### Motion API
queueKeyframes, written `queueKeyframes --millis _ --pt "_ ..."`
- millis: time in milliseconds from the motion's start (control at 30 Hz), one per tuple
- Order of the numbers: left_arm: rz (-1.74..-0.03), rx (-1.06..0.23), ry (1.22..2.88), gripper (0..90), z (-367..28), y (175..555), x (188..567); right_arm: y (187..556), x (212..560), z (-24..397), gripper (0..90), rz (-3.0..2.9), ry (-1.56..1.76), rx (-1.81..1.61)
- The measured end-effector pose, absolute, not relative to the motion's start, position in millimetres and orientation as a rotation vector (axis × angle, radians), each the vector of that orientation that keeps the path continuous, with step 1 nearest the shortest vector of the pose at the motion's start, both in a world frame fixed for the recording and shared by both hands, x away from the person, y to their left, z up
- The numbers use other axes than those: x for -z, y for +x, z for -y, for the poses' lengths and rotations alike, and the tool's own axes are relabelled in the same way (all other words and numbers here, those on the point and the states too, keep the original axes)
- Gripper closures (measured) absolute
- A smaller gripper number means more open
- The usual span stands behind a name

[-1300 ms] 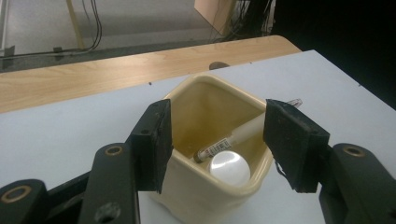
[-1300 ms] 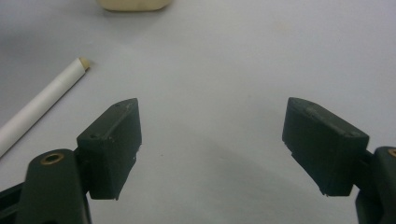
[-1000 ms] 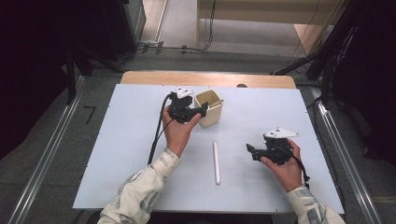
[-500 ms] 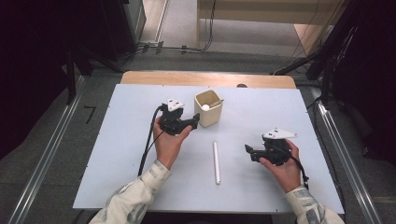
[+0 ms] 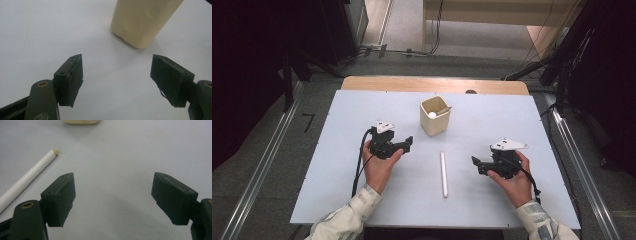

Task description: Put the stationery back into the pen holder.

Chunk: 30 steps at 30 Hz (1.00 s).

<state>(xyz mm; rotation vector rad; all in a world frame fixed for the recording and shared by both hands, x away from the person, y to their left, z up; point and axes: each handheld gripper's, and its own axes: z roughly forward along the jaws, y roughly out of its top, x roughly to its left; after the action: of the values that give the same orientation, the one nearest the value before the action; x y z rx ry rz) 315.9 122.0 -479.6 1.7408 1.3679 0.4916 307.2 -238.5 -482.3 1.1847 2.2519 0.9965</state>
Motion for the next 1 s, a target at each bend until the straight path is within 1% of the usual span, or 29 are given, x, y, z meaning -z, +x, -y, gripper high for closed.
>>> queueKeyframes --millis 100,433,633,1000 --pt "-1.362 -0.499 1.753 25.7 -123.6 310.2 482.7 306.5 482.3 237.2 18.1 -2.254 1.181 -1.001" --pt "-1.353 -0.562 1.784 23.9 -134.8 292.1 486.9 303.6 482.6 230.7 17.8 -2.263 1.172 -1.01" --pt "-1.366 -0.549 1.771 24.0 -143.8 284.5 489.0 302.1 483.1 224.9 17.5 -2.27 1.17 -1.013" --pt "-1.398 -0.574 1.765 21.6 -154.4 279.5 493.8 301.2 485.0 213.3 17.1 -2.287 1.161 -1.014"
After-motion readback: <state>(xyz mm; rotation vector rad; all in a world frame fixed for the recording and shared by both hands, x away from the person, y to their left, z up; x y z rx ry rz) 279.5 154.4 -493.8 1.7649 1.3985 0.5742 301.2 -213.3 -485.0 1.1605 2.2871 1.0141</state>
